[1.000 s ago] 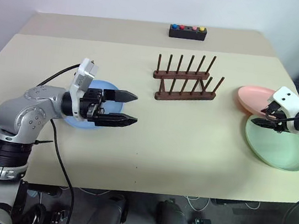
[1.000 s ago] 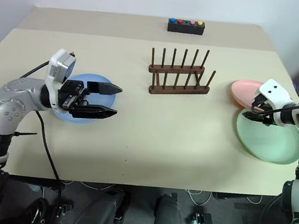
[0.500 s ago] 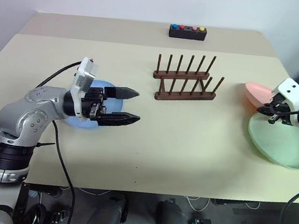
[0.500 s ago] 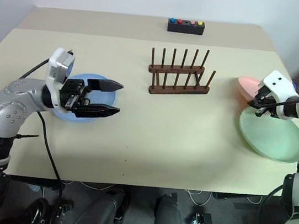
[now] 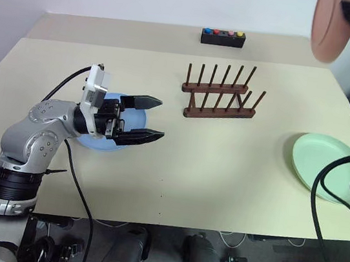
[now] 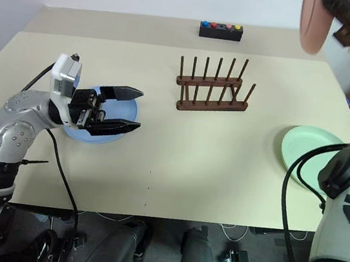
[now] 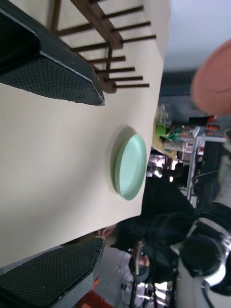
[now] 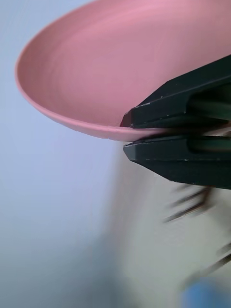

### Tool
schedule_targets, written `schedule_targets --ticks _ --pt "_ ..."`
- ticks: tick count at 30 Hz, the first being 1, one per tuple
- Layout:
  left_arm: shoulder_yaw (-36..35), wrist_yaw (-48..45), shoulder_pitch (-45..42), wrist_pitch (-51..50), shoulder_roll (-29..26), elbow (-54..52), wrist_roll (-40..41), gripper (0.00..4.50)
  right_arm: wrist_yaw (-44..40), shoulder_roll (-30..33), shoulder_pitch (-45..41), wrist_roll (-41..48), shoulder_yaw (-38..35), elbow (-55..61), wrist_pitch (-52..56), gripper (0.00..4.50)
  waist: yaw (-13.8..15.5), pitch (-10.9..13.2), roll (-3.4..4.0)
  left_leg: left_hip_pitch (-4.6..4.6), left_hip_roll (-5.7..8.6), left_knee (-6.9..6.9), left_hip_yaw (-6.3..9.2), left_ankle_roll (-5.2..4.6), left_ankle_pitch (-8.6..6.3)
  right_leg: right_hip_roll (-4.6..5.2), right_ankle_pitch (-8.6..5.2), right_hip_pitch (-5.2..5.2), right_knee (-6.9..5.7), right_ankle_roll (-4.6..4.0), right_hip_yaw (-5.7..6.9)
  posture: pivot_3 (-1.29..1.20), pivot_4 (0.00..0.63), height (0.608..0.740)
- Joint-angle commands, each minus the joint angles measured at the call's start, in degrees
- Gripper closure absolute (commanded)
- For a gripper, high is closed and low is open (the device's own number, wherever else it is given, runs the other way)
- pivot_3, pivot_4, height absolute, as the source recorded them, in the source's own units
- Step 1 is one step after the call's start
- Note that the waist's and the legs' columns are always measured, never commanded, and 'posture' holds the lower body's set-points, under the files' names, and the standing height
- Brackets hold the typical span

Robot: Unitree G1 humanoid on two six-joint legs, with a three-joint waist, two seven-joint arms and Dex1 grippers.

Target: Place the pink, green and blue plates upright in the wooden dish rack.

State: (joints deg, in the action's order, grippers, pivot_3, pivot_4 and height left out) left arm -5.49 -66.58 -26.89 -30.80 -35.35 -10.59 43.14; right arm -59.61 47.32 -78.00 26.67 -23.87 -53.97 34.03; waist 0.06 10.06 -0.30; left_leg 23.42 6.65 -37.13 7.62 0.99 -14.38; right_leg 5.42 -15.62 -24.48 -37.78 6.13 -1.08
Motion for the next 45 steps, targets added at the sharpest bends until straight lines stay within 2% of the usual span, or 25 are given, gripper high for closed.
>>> schedule_targets --ticks 1,6,18,38,39,40,42,45 --pt "-1.7 0.16 0.48 -0.06 -0.58 -1.42 1.3 0.0 -2.04 0.31 -1.79 6.96 -5.02 -1.81 8.56 4.47 0.08 0.0 0.0 0.0 0.01 -0.01 -0.01 -0.01 0.0 0.01 0.0 0.01 0.0 0.0 0.0 0.0 0.15 0.74" --pt "-1.87 0.56 1.03 -0.22 -0.85 -2.07 1.61 0.0 -6.14 -2.31 1.15 9.18 -4.35 -2.24 14.71 4.47 -0.71 0.0 0.01 -0.03 -0.01 0.0 -0.04 -0.01 0.0 0.0 0.0 0.01 -0.06 0.0 -0.02 0.0 0.15 0.74" --pt "-2.97 1.38 2.37 -1.45 -2.36 -4.0 3.23 0.0 -7.82 -5.86 3.29 7.75 -3.0 -5.39 12.91 4.47 -0.89 0.01 0.03 -0.02 -0.01 0.0 -0.11 -0.01 0.0 0.01 0.0 -0.09 -0.14 0.0 -0.06 0.0 0.15 0.74" --pt "-2.08 3.27 2.74 -0.22 -2.34 -4.63 1.96 0.0 -7.06 -9.66 8.7 2.74 0.65 -7.52 1.45 4.47 -0.99 0.01 0.02 -0.02 -0.01 -0.02 -0.12 0.0 0.0 0.0 0.01 -0.09 -0.15 0.0 -0.07 0.0 0.15 0.74" --pt "-2.08 3.37 2.74 -0.14 -2.34 -4.71 1.86 0.0 -7.08 -9.84 9.0 2.71 0.64 -7.6 1.12 3.77 -1.0 0.01 0.02 -0.02 -0.01 -0.02 -0.12 0.0 0.0 0.0 0.01 -0.09 -0.15 0.0 -0.07 0.0 0.15 0.74" --pt "-2.07 3.42 2.76 -0.08 -2.34 -4.77 1.8 0.0 -6.92 -10.0 9.16 2.61 0.68 -7.69 0.94 3.49 -1.01 0.01 0.02 -0.02 -0.01 -0.02 -0.12 0.0 0.0 0.0 0.01 -0.09 -0.16 0.0 -0.07 0.0 0.15 0.74" --pt "-2.06 3.45 2.83 0.04 -2.31 -4.97 1.68 0.0 -7.1 -10.19 9.18 2.6 0.69 -7.56 0.68 2.6 -1.0 0.01 0.02 -0.02 -0.01 -0.02 -0.12 0.0 0.0 0.0 0.01 -0.09 -0.16 0.0 -0.07 0.0 0.15 0.74" --pt "-2.01 3.48 2.9 -0.1 -2.32 -5.05 1.61 0.0 -5.97 -9.87 8.37 2.49 0.39 -7.74 -0.38 1.05 -1.0 0.01 0.02 -0.02 -0.01 -0.03 -0.12 0.0 0.0 0.0 0.01 -0.09 -0.16 0.0 -0.07 0.0 0.15 0.74"
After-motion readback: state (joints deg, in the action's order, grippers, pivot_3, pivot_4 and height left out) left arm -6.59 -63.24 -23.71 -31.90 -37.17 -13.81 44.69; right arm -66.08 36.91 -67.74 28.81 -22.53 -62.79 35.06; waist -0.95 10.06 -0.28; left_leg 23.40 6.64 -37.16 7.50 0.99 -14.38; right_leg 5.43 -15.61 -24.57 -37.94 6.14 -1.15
